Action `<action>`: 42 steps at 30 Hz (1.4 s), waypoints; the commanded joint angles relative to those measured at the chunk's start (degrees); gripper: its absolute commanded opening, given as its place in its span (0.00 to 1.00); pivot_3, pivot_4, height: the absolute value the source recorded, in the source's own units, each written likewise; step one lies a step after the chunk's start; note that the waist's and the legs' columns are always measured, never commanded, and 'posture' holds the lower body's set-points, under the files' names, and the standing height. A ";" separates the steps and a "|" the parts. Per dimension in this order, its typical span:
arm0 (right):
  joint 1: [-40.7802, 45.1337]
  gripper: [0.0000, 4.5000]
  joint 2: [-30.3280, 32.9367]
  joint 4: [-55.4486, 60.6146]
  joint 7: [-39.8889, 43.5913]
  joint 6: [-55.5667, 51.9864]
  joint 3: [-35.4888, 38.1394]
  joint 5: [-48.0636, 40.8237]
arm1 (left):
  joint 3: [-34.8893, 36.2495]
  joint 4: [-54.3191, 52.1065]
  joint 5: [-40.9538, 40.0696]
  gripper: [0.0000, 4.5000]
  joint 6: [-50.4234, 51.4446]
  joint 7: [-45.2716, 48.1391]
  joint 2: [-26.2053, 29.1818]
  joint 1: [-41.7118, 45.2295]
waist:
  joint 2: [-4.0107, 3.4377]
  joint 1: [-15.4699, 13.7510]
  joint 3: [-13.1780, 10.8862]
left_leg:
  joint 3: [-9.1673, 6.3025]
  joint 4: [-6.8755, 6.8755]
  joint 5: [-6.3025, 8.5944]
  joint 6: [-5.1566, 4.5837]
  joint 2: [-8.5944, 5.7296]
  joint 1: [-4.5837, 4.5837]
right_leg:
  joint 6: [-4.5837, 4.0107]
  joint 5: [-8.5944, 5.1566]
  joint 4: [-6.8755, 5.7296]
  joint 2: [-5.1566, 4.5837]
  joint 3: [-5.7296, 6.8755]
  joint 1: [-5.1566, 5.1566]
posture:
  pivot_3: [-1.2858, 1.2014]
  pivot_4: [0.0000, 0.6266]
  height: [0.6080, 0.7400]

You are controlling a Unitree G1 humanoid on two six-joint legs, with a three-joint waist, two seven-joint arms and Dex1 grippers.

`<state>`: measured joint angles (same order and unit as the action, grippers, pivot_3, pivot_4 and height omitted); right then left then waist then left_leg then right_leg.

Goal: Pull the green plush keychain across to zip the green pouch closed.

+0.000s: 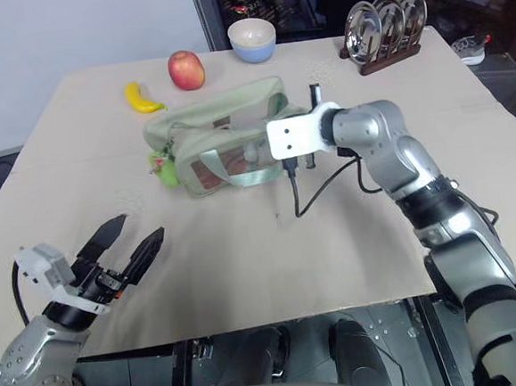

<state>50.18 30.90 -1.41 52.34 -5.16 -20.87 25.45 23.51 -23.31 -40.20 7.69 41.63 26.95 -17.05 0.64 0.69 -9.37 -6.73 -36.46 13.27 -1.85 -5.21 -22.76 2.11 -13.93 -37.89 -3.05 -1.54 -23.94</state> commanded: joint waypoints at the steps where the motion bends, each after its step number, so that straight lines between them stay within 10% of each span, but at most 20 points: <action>1: 0.21 0.00 2.50 6.36 0.58 -5.35 3.97 0.88 | -0.99 0.57 -1.44 1.00 1.50 2.44 1.59 2.16 | 0.00 -0.03 0.00 | 0.01 -0.01 0.00 0.00 0.00 -0.01 | 0.00 0.00 0.00 -0.01 0.00 0.00 | 0.52 0.24 1.00; 30: -1.82 0.00 0.08 8.92 -0.52 -17.33 6.90 -7.98 | 0.18 -1.53 -8.74 1.00 5.22 19.29 8.03 2.32 | 0.01 0.16 -0.01 | 0.03 0.00 0.00 0.00 0.03 -0.03 | 0.00 0.00 0.06 -0.01 -0.04 -0.01 | 0.52 0.24 1.00; 34: -1.52 0.46 -1.37 9.18 -2.97 -16.29 7.20 -8.93 | 0.18 -1.13 -7.64 1.00 4.40 18.99 7.33 2.00 | 0.00 0.21 -0.01 | 0.04 0.01 0.00 0.00 0.03 -0.02 | 0.00 0.00 0.04 0.00 -0.06 -0.01 | 0.52 0.24 1.00; 42: 1.74 0.46 -3.34 4.00 -3.81 -11.80 4.50 -9.99 | 1.34 -0.87 -6.51 1.00 3.71 16.12 6.25 2.08 | 0.00 0.14 -0.01 | 0.02 0.00 0.00 0.00 0.03 -0.02 | 0.00 0.00 0.05 -0.01 -0.03 -0.01 | 0.52 0.24 1.00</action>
<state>50.04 27.73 2.73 49.44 -19.26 -16.34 15.35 22.72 -23.39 -46.32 12.23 58.36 33.19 -15.09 0.64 0.83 -9.38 -6.70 -36.45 13.28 -1.85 -5.18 -22.78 2.11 -13.93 -37.85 -3.06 -1.57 -23.95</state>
